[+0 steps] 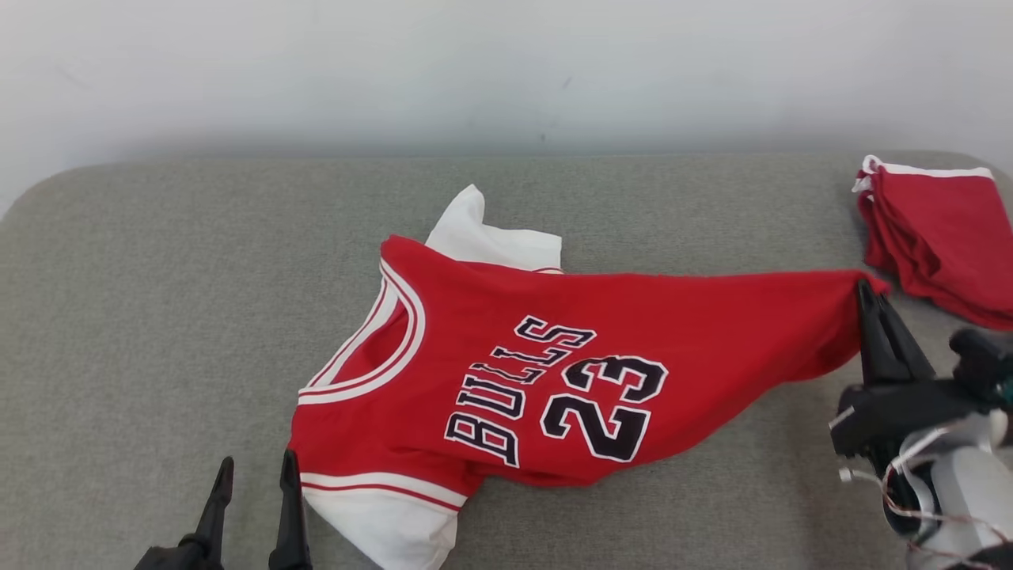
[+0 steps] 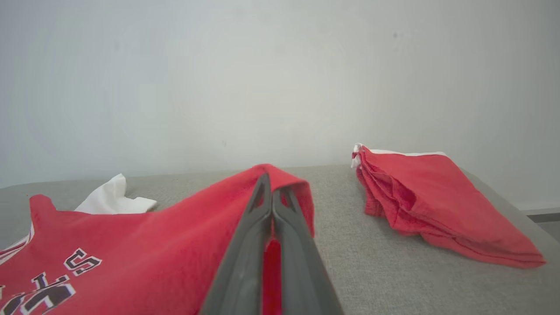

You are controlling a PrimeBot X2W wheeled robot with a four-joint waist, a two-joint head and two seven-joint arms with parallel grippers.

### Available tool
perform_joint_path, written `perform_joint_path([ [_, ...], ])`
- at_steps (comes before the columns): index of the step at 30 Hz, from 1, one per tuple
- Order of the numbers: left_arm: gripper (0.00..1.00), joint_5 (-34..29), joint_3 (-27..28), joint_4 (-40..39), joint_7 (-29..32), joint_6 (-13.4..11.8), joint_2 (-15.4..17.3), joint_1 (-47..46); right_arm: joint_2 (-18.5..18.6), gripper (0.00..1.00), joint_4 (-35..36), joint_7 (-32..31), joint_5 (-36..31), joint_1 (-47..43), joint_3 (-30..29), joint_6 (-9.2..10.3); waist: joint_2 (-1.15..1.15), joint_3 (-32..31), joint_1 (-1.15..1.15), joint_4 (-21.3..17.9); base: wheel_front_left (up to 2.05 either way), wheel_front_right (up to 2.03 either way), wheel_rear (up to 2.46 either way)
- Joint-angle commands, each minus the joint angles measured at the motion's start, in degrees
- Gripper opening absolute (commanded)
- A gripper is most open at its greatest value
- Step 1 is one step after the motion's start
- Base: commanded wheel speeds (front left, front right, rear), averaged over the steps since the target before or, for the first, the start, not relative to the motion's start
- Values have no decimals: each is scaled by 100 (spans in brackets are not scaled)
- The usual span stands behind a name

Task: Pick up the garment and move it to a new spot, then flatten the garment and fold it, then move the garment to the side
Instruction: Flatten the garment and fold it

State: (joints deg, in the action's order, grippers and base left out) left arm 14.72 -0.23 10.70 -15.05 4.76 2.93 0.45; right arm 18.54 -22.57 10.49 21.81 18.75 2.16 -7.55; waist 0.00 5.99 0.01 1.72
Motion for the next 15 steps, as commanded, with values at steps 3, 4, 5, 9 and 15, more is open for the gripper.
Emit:
perform_joint_path([
  [3, 100, 87, -71, 44, -18, -12, -8, -121, -26, 0, -128, -119, -104, 464, 153, 15, 0, 109, -1, 205, 0, 0, 0],
  [4, 100, 98, -94, 55, -18, -11, -7, -155, -37, 0, -211, -145, -147, 651, 206, 15, 0, 138, -1, 257, 0, 0, 0],
  [5, 100, 107, -119, 55, -18, -14, -5, -200, -39, 0, -344, -189, -213, 841, 281, 15, 0, 169, -1, 314, 0, 0, 0],
  [9, 100, 126, -283, 98, -18, -12, -6, -338, -95, 0, -1010, -231, -330, 1671, 428, 15, 0, 306, -1, 585, 0, 0, 0],
  [15, 100, 240, -518, 192, -18, -22, -6, -556, -238, 0, -2200, -166, -643, 3017, 743, 15, 0, 539, -1, 980, 0, 0, 0],
])
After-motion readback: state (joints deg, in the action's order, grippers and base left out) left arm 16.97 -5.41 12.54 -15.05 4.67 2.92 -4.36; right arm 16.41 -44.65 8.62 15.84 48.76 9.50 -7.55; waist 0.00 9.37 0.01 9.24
